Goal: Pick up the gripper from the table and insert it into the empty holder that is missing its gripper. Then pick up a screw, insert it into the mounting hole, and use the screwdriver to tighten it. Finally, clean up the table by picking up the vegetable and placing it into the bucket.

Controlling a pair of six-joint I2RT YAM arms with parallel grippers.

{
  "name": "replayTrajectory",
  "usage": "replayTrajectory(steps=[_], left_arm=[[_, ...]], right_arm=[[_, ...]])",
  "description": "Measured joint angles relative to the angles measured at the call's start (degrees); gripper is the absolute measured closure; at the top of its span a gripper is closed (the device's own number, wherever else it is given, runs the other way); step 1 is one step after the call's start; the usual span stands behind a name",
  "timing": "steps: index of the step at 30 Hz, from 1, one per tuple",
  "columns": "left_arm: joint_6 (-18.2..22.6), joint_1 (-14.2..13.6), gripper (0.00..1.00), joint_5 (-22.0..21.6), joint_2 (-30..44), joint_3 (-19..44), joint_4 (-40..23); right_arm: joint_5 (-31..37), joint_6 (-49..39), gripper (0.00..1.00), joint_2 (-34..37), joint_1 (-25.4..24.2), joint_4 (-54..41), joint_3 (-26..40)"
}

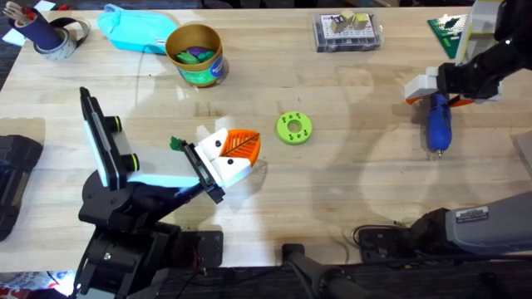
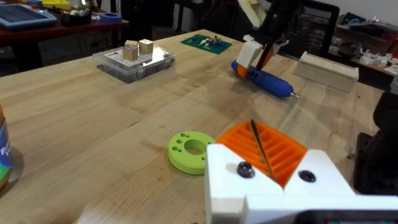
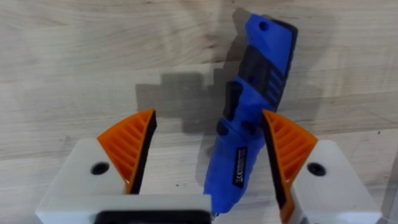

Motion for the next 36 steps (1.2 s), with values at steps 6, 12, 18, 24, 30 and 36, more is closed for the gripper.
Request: replayTrajectory(steps=[6, 12, 18, 24, 30, 36], left_arm=[[-0.24, 0.00, 0.982, 0.00, 0.04, 0.02, -0.42], [-0.25, 0.00, 0.982, 0.00, 0.04, 0.02, -0.40], [-0.25, 0.00, 0.982, 0.01, 0.04, 0.02, -0.42], [-0.25, 0.00, 0.981, 0.00, 0.04, 0.02, -0.42], [-0.25, 0.00, 0.981, 0.00, 0.04, 0.02, -0.42], [-0.25, 0.00, 0.981, 0.00, 0.04, 0.02, -0.42]], right_arm=[[0.51, 0.45, 0.009, 0.00, -0.03, -0.20, 0.08], [0.83, 1.62, 0.005, -0.61, -0.80, -1.59, 0.20], [1.77, 2.22, 0.005, -0.64, -3.46, -1.54, 0.20], [1.82, 2.24, 0.006, -0.37, -6.24, 3.95, 0.17], [1.77, 3.94, 0.005, 2.69, -6.28, 8.00, 0.13], [1.76, 5.16, 0.004, 6.95, -6.28, 8.14, 0.05]])
